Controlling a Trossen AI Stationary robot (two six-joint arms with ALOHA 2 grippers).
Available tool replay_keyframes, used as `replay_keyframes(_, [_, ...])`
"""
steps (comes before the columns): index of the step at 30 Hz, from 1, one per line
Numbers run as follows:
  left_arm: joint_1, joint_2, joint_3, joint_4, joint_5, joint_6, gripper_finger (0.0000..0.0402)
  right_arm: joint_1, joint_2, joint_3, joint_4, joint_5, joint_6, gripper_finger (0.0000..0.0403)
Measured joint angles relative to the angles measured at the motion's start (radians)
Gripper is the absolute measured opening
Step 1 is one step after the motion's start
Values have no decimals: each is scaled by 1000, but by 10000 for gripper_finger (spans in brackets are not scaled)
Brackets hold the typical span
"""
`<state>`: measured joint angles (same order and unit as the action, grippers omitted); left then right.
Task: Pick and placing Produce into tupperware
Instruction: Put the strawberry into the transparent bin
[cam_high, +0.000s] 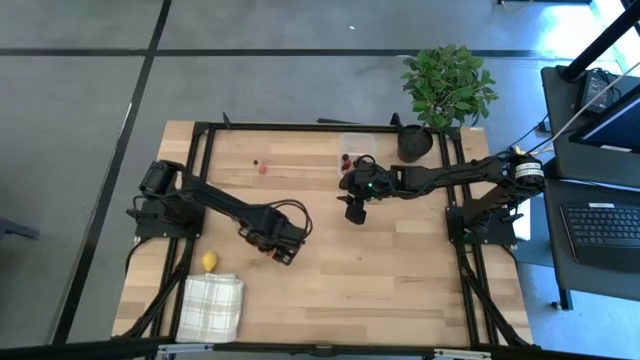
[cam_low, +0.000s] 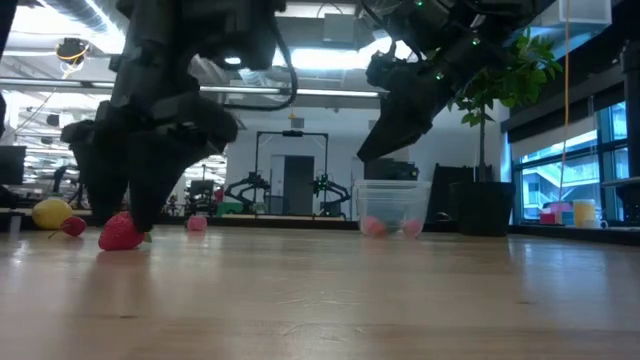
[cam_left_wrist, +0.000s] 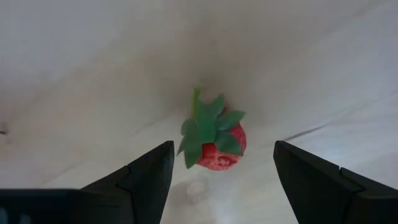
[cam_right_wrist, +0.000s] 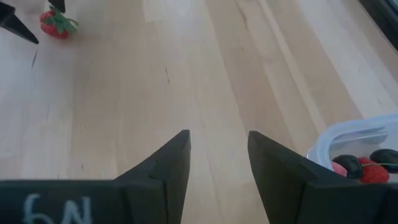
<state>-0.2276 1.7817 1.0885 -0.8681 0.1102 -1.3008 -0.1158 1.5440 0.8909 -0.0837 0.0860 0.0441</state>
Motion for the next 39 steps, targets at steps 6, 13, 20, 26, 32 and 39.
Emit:
replay_keyframes(6, [1,33,0,-1,28,27,267,0,1,0,-3,0,0,164])
replay_keyframes(13, [13,32,0,-6,-40,40,261,0,1,0,-5,0,0,164])
replay_keyframes(20, [21,32,0,-1,-40,55,217,0,1,0,-10,0,0,164])
replay_keyframes(26, [21,32,0,-3,-16,55,171,0,1,0,-12,0,0,164])
replay_keyframes(32, [21,32,0,-10,-20,82,138,0,1,0,-17,0,1,164])
replay_keyframes(39, [40,30,0,-9,-70,183,126,1,1,0,-25,0,19,164])
